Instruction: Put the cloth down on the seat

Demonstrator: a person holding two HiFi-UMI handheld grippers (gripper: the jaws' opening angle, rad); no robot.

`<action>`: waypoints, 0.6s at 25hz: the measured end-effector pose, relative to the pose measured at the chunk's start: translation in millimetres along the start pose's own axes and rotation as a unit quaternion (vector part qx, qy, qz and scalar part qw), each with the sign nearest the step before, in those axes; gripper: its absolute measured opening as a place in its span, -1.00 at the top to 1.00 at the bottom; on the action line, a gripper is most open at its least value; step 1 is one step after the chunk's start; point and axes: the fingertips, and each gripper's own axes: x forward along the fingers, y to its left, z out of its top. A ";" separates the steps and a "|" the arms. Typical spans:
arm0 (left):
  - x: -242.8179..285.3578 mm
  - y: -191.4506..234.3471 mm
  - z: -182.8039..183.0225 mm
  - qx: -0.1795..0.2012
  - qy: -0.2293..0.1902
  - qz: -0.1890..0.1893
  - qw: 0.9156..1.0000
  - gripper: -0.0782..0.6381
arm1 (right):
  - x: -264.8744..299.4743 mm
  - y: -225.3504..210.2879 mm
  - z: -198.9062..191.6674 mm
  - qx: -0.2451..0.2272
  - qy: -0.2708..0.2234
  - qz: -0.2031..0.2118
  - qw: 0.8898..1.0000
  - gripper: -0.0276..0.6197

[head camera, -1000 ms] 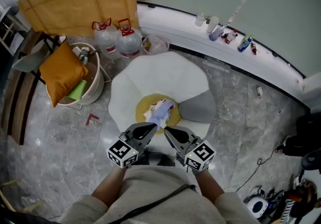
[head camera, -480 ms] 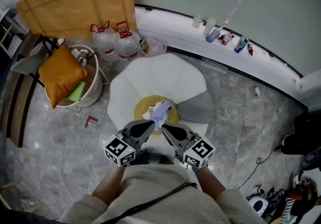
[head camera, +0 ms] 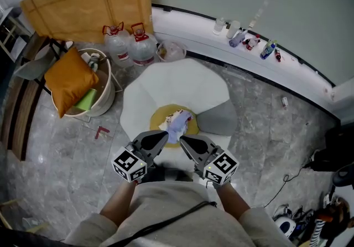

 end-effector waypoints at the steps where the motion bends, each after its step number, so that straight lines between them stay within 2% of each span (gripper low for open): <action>1: -1.9 0.7 -0.1 -0.001 0.000 0.001 1.000 0.75 | 0.9 0.8 -0.1 -0.001 -0.001 0.000 1.000 0.86; 15: -19.3 9.4 -16.6 -0.014 0.007 0.017 1.000 0.75 | 2.7 2.2 -8.9 0.004 -0.004 -0.011 1.000 0.86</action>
